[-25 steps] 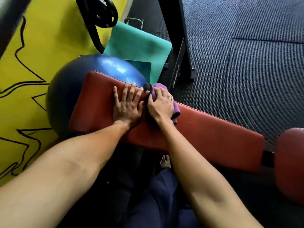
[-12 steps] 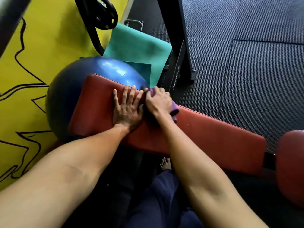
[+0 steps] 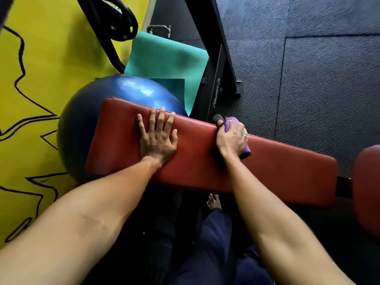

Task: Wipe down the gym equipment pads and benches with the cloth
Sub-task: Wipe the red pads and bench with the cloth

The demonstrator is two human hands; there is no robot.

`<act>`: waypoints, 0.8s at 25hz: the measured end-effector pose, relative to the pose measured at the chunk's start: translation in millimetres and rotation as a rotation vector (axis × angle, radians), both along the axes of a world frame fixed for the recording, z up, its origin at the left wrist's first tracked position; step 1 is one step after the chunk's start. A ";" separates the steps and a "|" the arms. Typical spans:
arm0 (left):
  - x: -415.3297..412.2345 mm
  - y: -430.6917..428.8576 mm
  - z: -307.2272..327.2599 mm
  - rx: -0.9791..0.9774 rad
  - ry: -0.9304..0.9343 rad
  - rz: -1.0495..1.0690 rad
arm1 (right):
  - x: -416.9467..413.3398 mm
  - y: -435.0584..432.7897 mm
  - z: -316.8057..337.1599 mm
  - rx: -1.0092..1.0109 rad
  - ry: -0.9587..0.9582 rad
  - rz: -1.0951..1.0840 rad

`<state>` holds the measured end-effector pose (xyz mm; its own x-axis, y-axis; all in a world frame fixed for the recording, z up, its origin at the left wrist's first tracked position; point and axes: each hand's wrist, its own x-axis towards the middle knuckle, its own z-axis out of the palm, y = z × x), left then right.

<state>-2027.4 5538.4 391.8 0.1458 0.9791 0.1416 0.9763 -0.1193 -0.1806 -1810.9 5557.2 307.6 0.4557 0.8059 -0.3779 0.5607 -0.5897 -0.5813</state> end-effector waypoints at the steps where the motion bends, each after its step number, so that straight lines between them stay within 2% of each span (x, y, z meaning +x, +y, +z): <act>1: -1.2 -0.7 0.3 -0.007 -0.004 0.000 | -20.6 2.5 11.2 0.015 0.020 -0.001; 5: 0.5 -1.1 1.1 -0.019 0.016 0.001 | -73.0 -36.9 39.8 0.177 0.027 0.218; 7: 0.7 -2.5 2.1 -0.027 0.031 -0.008 | -65.7 -78.5 35.5 0.264 0.028 0.316; 9: 2.7 -4.0 6.2 -0.064 0.044 -0.026 | -43.1 -116.8 21.1 0.266 -0.007 0.351; 12: 7.5 -3.0 10.8 -0.104 0.068 -0.028 | -1.4 -134.0 1.0 0.090 0.002 0.206; 16: 32.1 4.5 7.5 -0.222 0.096 -0.109 | -9.2 -78.9 15.5 -0.025 0.161 -0.094; 18: 50.5 7.4 -3.2 -0.255 0.110 -0.153 | -30.2 -68.7 29.4 -0.009 0.183 -0.073; 20: 67.6 9.7 -14.2 -0.297 0.087 -0.195 | -43.4 -92.3 29.7 0.070 0.111 0.072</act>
